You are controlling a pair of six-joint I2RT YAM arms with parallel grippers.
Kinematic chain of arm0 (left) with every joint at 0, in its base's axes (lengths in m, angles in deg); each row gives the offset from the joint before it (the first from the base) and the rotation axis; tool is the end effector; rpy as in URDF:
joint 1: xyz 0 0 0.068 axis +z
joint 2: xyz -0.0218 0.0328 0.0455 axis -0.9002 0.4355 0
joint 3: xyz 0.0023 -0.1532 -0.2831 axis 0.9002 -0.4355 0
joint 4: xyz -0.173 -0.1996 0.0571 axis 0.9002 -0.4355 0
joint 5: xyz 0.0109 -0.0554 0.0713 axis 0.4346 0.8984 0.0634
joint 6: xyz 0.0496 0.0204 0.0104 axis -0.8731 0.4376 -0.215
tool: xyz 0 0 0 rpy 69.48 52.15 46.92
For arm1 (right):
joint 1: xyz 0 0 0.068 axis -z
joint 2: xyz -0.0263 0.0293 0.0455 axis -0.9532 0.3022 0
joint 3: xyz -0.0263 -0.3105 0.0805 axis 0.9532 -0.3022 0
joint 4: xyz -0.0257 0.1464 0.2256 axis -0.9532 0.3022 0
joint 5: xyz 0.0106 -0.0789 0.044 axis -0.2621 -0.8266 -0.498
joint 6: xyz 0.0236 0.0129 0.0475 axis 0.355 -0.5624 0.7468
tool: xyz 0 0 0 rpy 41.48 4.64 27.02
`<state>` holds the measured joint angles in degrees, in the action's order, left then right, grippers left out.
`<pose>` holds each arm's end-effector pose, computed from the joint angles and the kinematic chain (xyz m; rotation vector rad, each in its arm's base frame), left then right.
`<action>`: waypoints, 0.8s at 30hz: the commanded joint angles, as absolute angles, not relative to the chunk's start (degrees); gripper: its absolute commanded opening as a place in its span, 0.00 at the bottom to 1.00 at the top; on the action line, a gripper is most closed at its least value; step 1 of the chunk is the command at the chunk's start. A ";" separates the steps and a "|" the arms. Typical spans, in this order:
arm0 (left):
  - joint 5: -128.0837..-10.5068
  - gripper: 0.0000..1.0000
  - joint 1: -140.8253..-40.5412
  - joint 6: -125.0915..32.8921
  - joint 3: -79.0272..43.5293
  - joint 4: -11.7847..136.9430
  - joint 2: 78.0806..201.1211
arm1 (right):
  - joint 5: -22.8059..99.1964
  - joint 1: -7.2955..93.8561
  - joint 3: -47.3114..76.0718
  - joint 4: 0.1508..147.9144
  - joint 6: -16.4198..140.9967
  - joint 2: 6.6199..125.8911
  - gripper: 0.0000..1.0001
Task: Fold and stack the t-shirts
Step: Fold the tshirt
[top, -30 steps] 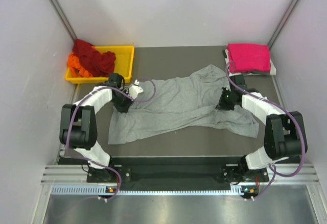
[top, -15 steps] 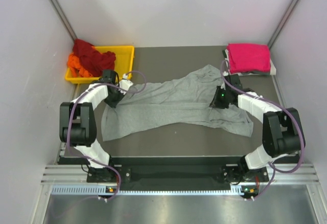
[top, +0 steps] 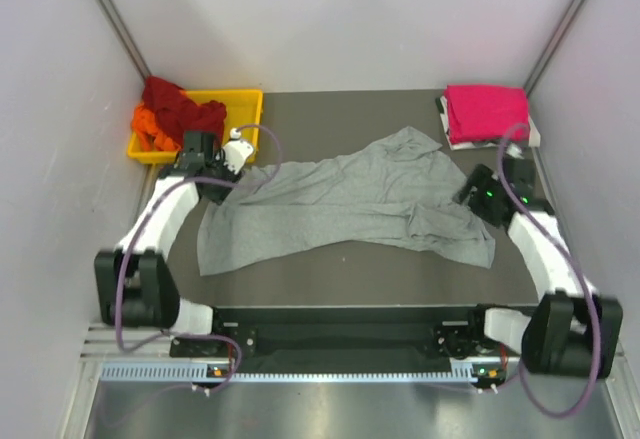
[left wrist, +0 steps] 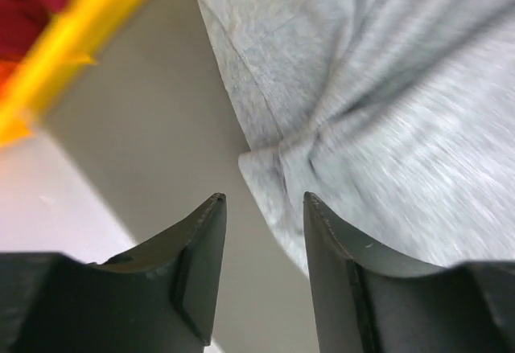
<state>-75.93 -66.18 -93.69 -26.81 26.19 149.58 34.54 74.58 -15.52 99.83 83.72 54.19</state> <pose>0.3136 -0.0120 0.2937 0.8469 2.4252 0.1909 0.2362 -0.0065 0.2775 0.6139 2.3780 0.2865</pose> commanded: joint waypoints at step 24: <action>-88.10 0.00 -82.46 -99.34 -63.90 38.67 134.51 | 43.03 99.73 -33.83 102.09 89.32 50.39 0.19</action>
<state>-83.60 -82.64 -99.48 -60.58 33.60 132.07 42.87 97.20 -33.55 103.87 91.18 49.97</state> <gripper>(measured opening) 0.118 0.213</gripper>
